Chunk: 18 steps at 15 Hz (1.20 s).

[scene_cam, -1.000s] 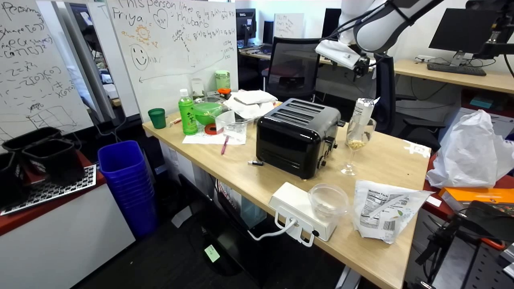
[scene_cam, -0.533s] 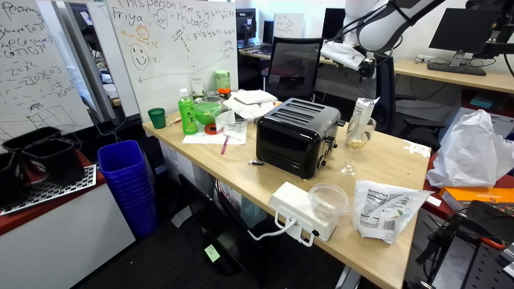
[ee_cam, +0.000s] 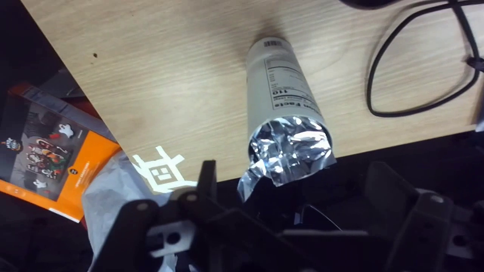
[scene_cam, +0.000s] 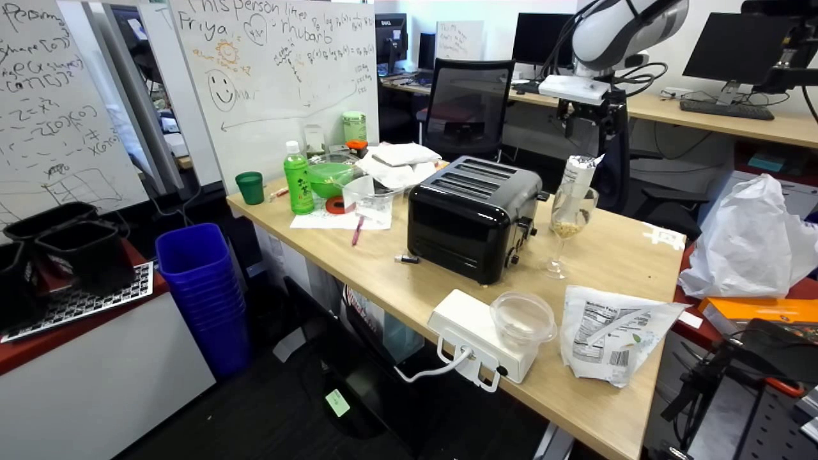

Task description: Move the packet to the left

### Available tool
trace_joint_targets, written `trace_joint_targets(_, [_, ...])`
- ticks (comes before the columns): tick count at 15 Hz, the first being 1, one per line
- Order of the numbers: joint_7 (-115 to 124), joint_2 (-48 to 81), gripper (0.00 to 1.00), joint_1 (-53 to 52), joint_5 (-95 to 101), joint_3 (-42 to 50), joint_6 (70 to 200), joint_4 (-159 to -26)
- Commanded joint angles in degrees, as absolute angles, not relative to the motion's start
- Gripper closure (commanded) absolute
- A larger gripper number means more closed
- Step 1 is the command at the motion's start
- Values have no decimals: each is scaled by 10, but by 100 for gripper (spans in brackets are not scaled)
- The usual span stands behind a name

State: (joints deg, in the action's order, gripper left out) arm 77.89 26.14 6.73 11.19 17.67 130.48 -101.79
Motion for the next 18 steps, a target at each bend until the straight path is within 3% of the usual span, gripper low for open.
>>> trace_joint_targets(1, [740, 305, 0, 91, 55, 156, 1240, -958])
trace_joint_targets(13, [783, 416, 0, 79, 63, 190, 1249, -865])
trace_joint_targets(18, [786, 430, 0, 80, 63, 192, 1181, -850])
